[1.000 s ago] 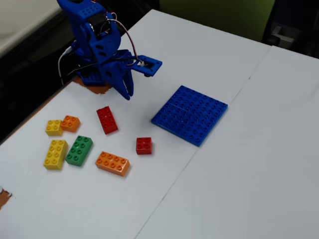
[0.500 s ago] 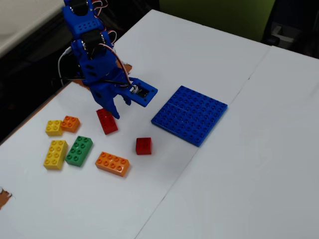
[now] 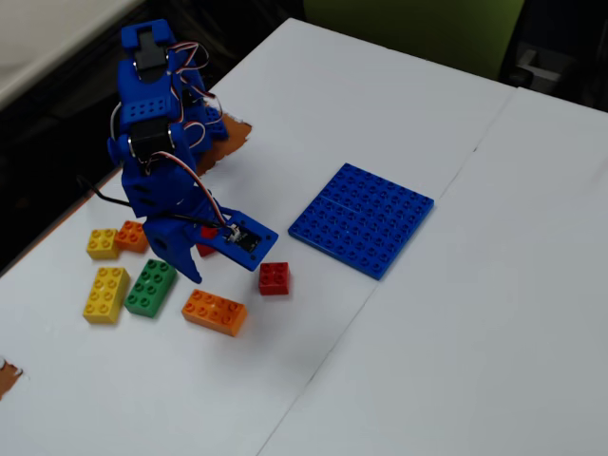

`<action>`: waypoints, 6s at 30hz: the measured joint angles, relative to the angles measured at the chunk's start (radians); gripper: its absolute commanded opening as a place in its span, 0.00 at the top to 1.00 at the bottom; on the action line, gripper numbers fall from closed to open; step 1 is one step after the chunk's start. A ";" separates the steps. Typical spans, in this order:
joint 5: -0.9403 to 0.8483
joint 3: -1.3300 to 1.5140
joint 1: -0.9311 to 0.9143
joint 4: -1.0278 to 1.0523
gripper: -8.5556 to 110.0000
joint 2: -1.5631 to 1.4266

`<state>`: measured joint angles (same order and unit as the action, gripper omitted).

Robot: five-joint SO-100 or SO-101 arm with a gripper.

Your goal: Pick up the 2x4 orange block and go up the 8x8 blue block.

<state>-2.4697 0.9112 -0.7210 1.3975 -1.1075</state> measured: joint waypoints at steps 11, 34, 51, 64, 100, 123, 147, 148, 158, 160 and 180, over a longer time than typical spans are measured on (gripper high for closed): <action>-0.083 -0.126 -0.040 -0.121 0.63 0.210; -0.054 -0.178 -0.018 -0.167 0.64 0.330; -0.025 -0.178 0.002 -0.140 0.88 0.348; 0.006 -0.186 -0.026 0.261 0.90 0.086; 1.046 -0.072 0.684 -0.112 0.93 -0.486; 0.839 -0.655 0.706 0.250 0.93 0.198; 0.819 -0.624 0.704 0.334 0.93 0.278; 0.819 -0.624 0.704 0.334 0.93 0.278; 0.819 -0.603 0.704 0.342 0.93 0.278; 0.819 -0.601 0.701 0.342 0.93 0.278; 0.808 -0.600 0.686 0.342 0.93 0.278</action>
<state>-1.6613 0.3114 -0.0353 1.7395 -0.8299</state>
